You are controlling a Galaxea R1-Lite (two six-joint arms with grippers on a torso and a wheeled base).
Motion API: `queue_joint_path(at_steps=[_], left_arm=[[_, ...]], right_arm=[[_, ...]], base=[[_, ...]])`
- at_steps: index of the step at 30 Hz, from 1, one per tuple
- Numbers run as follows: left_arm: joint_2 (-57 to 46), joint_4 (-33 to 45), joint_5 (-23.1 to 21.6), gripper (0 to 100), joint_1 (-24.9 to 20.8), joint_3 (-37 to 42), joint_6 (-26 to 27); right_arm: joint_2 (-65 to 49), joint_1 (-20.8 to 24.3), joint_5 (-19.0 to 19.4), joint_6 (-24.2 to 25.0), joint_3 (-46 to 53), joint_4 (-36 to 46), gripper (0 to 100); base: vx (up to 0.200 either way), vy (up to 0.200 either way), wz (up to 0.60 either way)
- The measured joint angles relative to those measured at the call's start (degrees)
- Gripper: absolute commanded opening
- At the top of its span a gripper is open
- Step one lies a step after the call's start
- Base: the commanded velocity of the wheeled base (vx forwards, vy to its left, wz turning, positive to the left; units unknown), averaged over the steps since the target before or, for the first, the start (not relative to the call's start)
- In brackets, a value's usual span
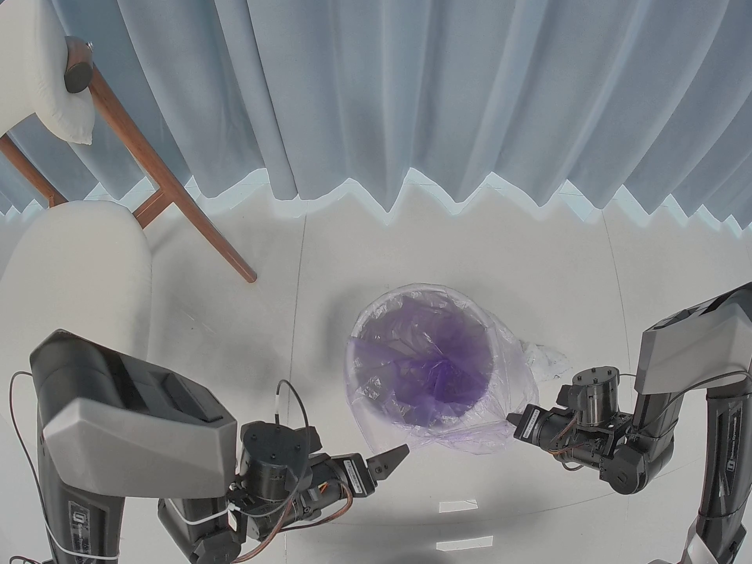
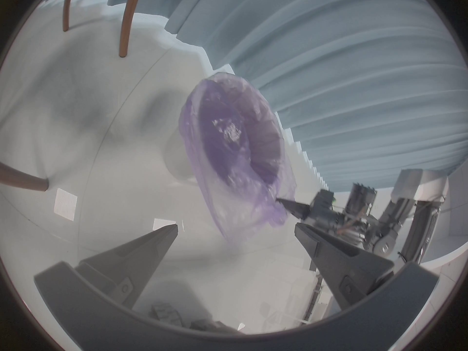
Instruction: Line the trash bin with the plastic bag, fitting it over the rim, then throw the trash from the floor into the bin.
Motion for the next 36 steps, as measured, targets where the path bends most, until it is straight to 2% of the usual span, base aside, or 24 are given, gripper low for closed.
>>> queue_joint_path(at_steps=[10, 11, 23, 36], left_arm=[[4.85, 1.57, -0.27, 100, 4.35, -7.77, -1.12], [5.23, 1.67, -0.22, 0, 4.57, -8.57, -2.13], [6.14, 0.09, 0.24, 0, 3.79, -9.92, -4.89], [2.58, 0.12, 0.55, 0, 2.5, -1.17, -3.55]], right_arm=[[0.22, -0.01, -0.02, -0.11, 0.09, -0.32, 0], [0.22, -0.01, -0.02, -0.11, 0.09, -0.32, 0], [0.39, 0.0, -0.07, -0.16, 0.6, -1.06, 0], [0.35, -0.39, 0.01, -0.79, 1.12, -1.08, 0]], base=[[0.0, 0.0, 0.0], [0.0, 0.0, 0.0], [0.0, 0.0, 0.0], [0.0, 0.0, 0.0]])
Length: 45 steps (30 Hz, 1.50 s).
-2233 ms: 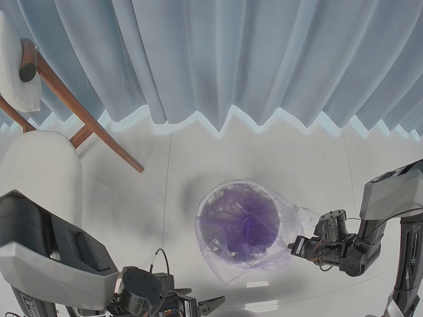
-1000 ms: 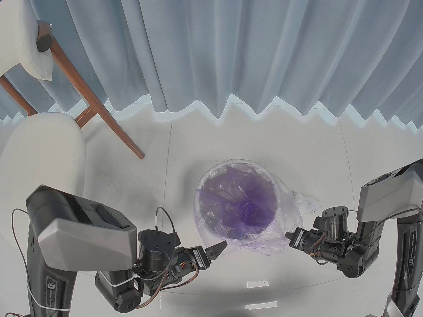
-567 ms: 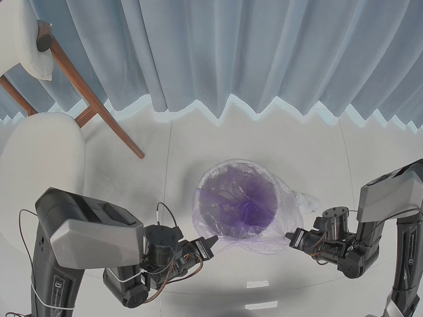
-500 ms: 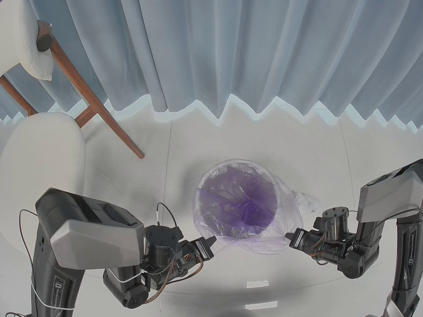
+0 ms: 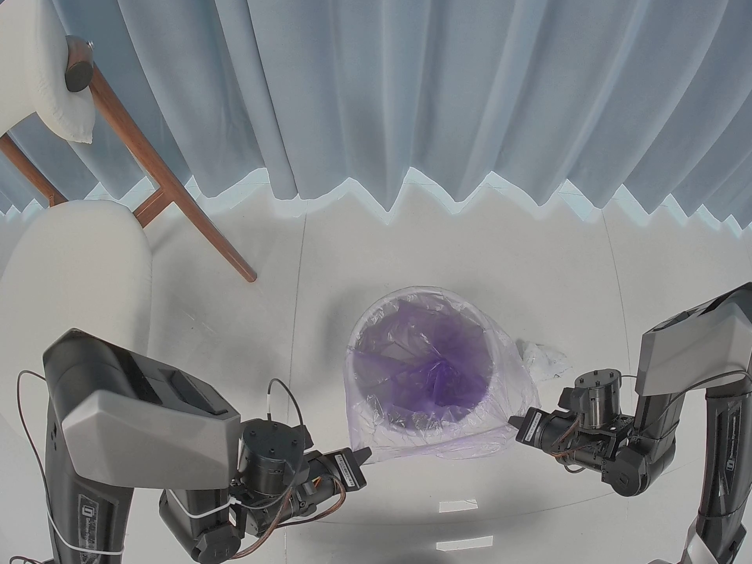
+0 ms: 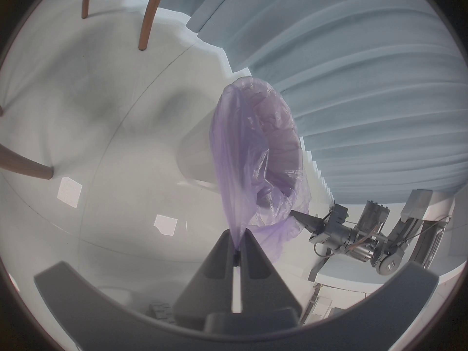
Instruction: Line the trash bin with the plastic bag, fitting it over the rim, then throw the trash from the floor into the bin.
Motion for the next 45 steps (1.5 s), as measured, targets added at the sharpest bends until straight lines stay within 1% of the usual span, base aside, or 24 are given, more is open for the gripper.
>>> queue_joint_path(at_steps=[3, 5, 8, 14, 19, 25, 29, 31, 36, 41, 45], left_arm=[[-0.63, -0.06, -0.02, 0, -0.11, 1.87, 1.69], [-0.79, -0.09, -0.02, 0, -0.13, 2.74, 3.83], [-0.66, -0.11, -0.05, 0, 0.17, 3.61, 6.16], [0.85, -0.11, 0.09, 0, 0.61, 4.02, 7.77], [3.01, -0.11, 2.6, 0, 0.69, 3.94, 9.23], [4.85, -0.09, 3.16, 0, 1.61, 1.93, 9.46], [5.81, 0.21, 3.52, 0, 2.65, -0.04, 10.05], [6.38, 0.29, 3.71, 0, 3.41, -0.89, 11.0], [8.0, 0.66, 3.96, 0, 5.84, -3.51, 13.03], [9.05, 0.65, 3.88, 0, 7.56, -5.39, 13.39], [10.07, 0.54, 3.9, 0, 8.69, -6.05, 13.43]], right_arm=[[0.06, -0.09, 0.1, -0.02, 0.69, -0.06, 0], [0.26, -0.09, 0.11, -0.13, 0.94, -0.09, 0], [0.98, -0.15, 0.13, -1.28, 0.95, -0.8, 0], [2.73, -0.3, 0.27, -4.13, 0.76, -1.95, 0], [3.62, -0.77, 0.32, -4.95, 0.45, -1.67, 0], [4.47, -1.33, 0.21, -5.28, -0.6, -1.49, 0], [5.16, -2.04, 0.1, -5.41, -3.02, -1.29, 0], [5.46, -2.78, 0.07, -5.72, -4.57, -0.39, 0], [6.01, -4.47, 0.13, -7.01, -9.51, 5.12, 0], [6.34, -5.3, 0.67, -7.44, -14.24, 9.17, 0], [6.62, -5.38, 1.28, -7.69, -16.9, 10.18, 0]], base=[[0.0, 0.0, 0.0], [0.0, 0.0, 0.0], [0.0, 0.0, 0.0], [0.0, 0.0, 0.0], [0.0, 0.0, 0.0], [0.0, 0.0, 0.0], [0.0, 0.0, 0.0], [0.0, 0.0, 0.0], [0.0, 0.0, 0.0], [0.0, 0.0, 0.0], [0.0, 0.0, 0.0]])
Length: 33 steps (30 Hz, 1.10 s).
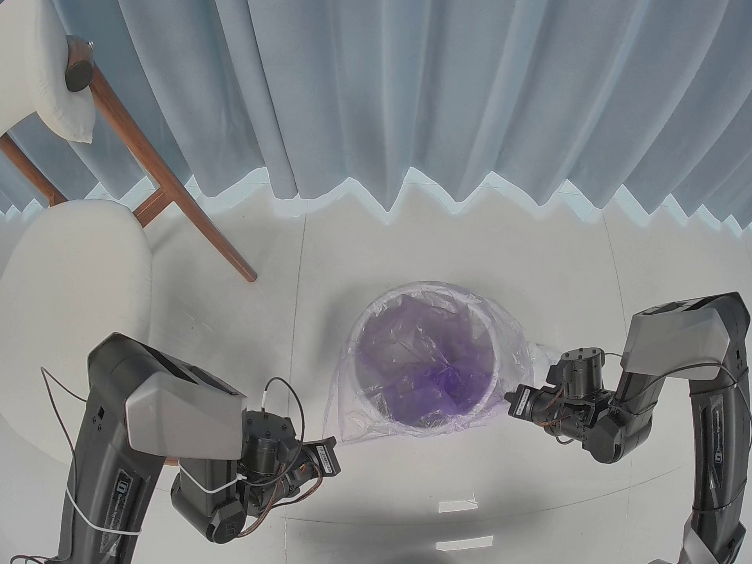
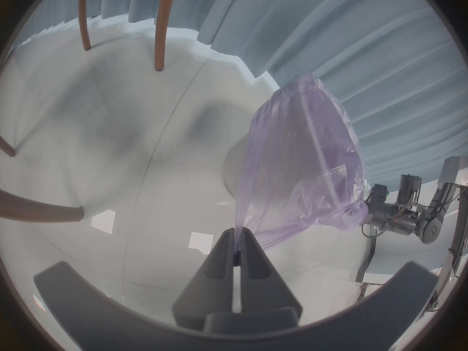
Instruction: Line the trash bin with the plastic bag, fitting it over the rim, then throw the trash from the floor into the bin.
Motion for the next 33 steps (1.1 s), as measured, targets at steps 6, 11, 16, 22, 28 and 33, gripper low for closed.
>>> queue_joint_path(at_steps=[6, 11, 16, 22, 28, 33], left_arm=[[1.35, 0.24, 0.09, 0, 1.34, -1.76, 0.11], [1.87, 2.41, 0.09, 0, 1.9, -3.08, 0.17], [2.04, 7.51, 0.13, 0, 2.17, -6.19, 0.74], [2.23, 10.9, 0.2, 0, 2.41, -10.06, 4.24], [2.58, 13.99, 0.2, 0, 2.54, -13.03, 4.52], [2.67, 18.57, 0.2, 0, 2.56, -15.87, 5.95]], right_arm=[[0.61, 0.05, 0.4, -1.23, -2.39, 1.32, 0], [1.82, 0.02, 0.4, -4.07, -4.73, 1.87, 0], [3.64, -0.04, 0.33, -7.12, -7.16, 2.18, 0], [5.46, -0.09, 0.24, -8.37, -9.58, 3.8, 0], [5.88, -0.2, 0.24, -8.37, -10.8, 5.85, 0], [5.95, -0.17, 0.24, -8.46, -12.35, 8.53, 0]], base=[[0.0, 0.0, 0.0], [0.0, 0.0, 0.0], [0.0, 0.0, 0.0], [0.0, 0.0, 0.0], [0.0, 0.0, 0.0], [0.0, 0.0, 0.0]])
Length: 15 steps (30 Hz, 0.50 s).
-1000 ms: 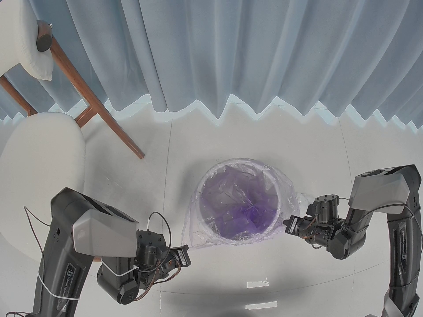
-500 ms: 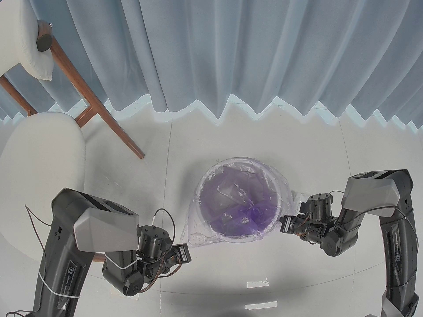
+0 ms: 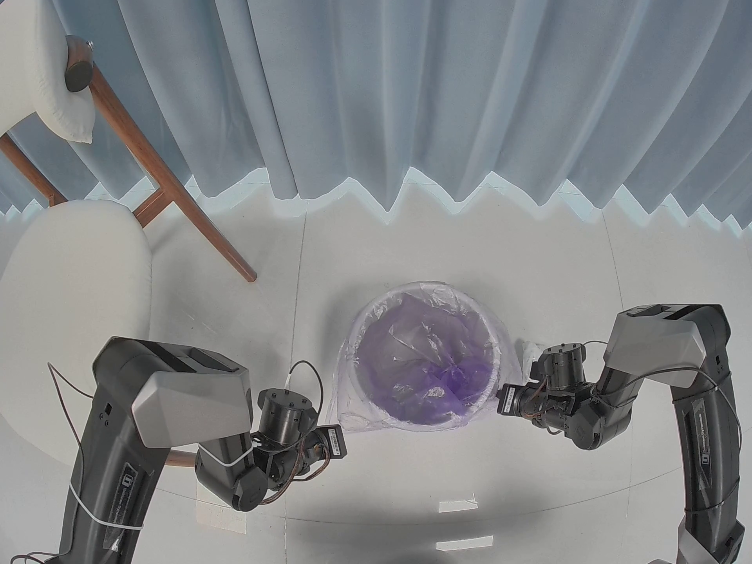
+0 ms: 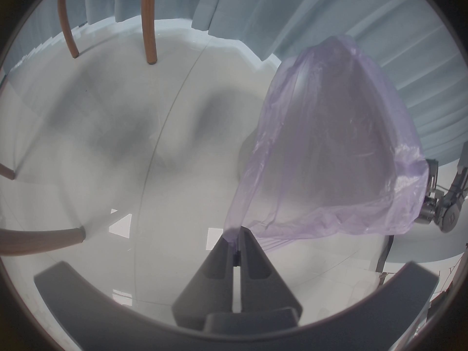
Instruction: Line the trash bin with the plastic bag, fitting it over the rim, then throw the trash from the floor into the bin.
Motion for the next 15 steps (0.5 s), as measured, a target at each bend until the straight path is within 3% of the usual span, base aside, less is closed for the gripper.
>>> queue_joint_path(at_steps=[4, 5, 15], left_arm=[[-0.5, 3.04, 0.0, 0, -0.17, -0.72, 0.71], [-0.74, 3.08, 0.02, 0, -0.28, -0.72, 0.76], [-3.47, 2.93, 1.07, 0, -0.67, -0.04, 0.78]], right_arm=[[0.02, 0.04, 0.04, 0.0, -1.1, 1.57, 0], [0.02, 0.02, 0.02, -0.02, -1.16, 1.62, 100], [-3.3, -0.07, 2.0, 0.88, 3.15, 1.32, 100]], base=[[0.0, 0.0, 0.0], [0.0, 0.0, 0.0], [0.0, 0.0, 0.0]])
